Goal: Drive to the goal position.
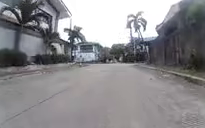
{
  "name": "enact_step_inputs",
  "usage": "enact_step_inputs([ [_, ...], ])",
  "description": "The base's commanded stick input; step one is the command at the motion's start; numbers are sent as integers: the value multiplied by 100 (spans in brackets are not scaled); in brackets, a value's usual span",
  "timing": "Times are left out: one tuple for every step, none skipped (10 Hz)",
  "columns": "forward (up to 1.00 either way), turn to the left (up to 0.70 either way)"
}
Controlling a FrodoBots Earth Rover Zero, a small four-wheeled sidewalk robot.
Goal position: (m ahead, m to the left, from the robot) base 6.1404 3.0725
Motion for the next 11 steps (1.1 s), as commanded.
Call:
enact_step_inputs([
  [70, 0],
  [70, 0],
  [70, 0],
  [70, 0],
  [70, 0],
  [70, 0],
  [70, 0],
  [70, 0],
  [70, 0],
  [70, 0],
  [70, 0],
])
